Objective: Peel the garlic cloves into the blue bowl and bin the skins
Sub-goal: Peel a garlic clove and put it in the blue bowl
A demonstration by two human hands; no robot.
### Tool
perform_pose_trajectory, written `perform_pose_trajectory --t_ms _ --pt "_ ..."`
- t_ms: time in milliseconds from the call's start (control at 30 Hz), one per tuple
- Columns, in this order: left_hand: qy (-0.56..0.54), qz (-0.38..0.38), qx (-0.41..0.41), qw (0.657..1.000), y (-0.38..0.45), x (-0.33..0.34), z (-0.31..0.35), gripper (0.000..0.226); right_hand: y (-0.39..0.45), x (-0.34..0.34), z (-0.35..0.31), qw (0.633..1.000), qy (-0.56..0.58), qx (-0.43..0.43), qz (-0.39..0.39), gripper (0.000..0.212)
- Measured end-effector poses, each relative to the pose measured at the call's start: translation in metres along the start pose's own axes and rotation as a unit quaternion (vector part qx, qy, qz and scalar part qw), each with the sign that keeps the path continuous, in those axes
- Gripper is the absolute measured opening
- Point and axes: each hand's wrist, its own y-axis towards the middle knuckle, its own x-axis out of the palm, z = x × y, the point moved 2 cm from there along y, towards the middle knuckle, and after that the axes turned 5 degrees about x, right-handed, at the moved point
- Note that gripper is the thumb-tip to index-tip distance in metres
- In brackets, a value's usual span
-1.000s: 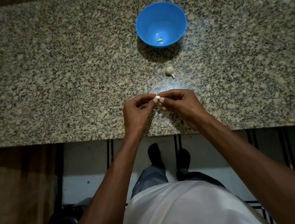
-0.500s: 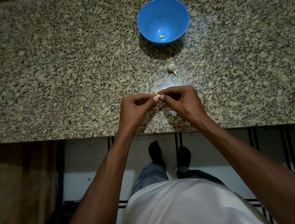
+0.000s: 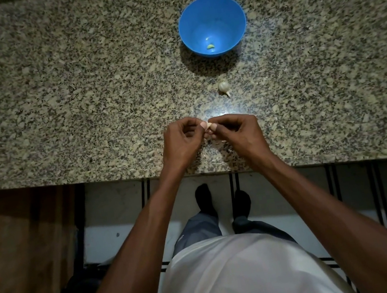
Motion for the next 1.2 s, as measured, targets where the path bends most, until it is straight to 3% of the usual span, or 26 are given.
perform_pose_trajectory --t_ms 300,567,700,900,1200 --pt "0.06 -0.029 0.005 0.998 -0.002 0.007 0.001 0.014 -0.003 0.004 0.003 0.997 0.064 0.022 -0.021 0.026" --pt "-0.082 0.012 -0.036 0.996 -0.003 0.0 0.001 0.008 0.001 0.003 0.0 0.987 0.143 0.062 -0.03 0.023" --pt "-0.079 0.011 -0.025 0.996 -0.007 -0.003 0.002 0.016 0.003 0.003 -0.003 0.978 0.183 0.091 -0.046 0.025" --pt "-0.133 0.015 -0.004 0.991 -0.013 -0.008 0.007 0.017 0.005 0.0 -0.005 0.977 0.181 0.096 -0.063 0.023" --pt "-0.13 0.014 0.014 0.991 -0.011 -0.011 0.008 0.013 0.005 0.0 -0.014 0.987 0.121 0.061 -0.084 0.022"
